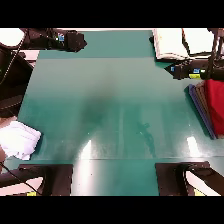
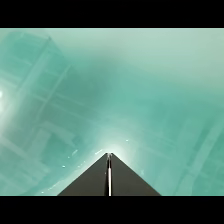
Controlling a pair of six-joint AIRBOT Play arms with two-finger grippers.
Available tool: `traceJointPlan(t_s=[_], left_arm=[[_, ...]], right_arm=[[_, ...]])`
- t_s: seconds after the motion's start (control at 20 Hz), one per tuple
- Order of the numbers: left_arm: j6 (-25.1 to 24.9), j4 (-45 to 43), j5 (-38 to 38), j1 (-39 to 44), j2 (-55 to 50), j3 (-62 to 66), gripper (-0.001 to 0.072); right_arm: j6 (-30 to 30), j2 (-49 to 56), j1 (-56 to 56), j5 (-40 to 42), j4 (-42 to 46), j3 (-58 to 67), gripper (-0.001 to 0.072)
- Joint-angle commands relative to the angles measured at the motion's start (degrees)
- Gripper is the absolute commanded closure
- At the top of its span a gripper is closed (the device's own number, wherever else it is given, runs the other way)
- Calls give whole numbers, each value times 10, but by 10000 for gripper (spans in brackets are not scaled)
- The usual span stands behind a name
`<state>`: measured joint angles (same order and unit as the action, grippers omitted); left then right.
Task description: Fold the shirts.
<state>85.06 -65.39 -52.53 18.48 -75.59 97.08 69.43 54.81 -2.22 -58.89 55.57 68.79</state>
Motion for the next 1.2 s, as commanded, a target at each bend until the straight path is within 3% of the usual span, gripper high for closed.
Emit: traceJointPlan(t_s=[0.0, 0.7, 0.8, 0.95, 1.15], left_arm=[[0, 0, 2, 0, 0, 0, 682], [4, 13, 20, -5, 3, 0, 682], [-1, 6, -53, -29, 22, 0, 682], [0, -81, -177, -87, 85, -30, 683], [6, -185, -219, -172, 231, -196, 682]], right_arm=[[0, 0, -1, 0, -1, 1, 693], [0, 0, -1, -31, 0, 0, 693], [0, 0, -1, -40, 0, 0, 693], [0, 0, -1, -43, 0, 0, 693], [0, 0, -1, -42, 0, 0, 693]])
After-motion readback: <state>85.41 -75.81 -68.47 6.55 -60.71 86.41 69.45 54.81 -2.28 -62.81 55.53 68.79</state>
